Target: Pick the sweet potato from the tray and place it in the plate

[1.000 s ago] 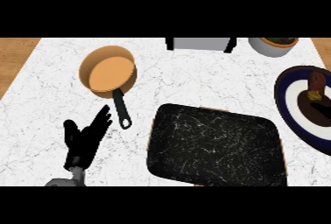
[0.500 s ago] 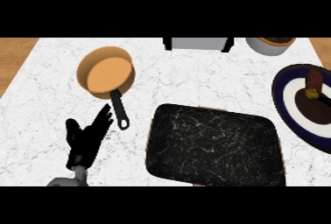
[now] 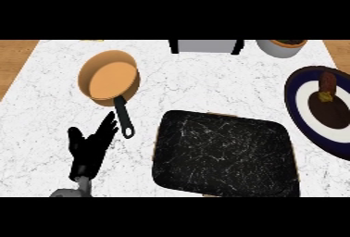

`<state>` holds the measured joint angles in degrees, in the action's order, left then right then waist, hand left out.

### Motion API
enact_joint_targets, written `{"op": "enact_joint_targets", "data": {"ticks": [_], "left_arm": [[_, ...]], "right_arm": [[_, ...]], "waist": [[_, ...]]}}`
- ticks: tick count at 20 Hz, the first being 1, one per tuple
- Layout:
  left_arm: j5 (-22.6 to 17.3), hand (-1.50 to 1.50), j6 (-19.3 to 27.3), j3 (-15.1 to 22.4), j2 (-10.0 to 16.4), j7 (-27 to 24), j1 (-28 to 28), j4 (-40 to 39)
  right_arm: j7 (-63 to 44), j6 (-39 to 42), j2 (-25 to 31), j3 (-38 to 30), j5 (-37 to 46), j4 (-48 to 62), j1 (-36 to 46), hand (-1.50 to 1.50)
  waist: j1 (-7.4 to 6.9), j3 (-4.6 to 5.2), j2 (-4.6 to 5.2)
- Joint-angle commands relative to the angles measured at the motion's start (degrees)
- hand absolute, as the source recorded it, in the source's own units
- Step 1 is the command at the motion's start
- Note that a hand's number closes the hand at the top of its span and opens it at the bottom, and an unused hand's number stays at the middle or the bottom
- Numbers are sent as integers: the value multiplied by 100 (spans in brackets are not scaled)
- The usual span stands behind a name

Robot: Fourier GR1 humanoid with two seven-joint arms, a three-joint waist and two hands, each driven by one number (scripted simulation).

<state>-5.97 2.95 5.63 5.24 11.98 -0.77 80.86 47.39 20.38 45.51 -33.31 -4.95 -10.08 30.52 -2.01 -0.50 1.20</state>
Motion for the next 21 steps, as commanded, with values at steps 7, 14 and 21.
{"op": "enact_joint_targets", "data": {"ticks": [7,14,21], "left_arm": [[-39,0,-64,-79,104,8,129,94],[-3,0,22,-73,-7,-29,100,8],[-79,0,-106,-132,147,-13,362,251]], "right_arm": [[849,1526,245,282,211,-283,-1109,-150],[1433,1260,139,479,385,-545,-1771,-150],[1728,1174,178,620,489,-646,-2243,-150]], "waist": [[79,-16,-35],[153,-5,-68],[143,-3,-94]]}}
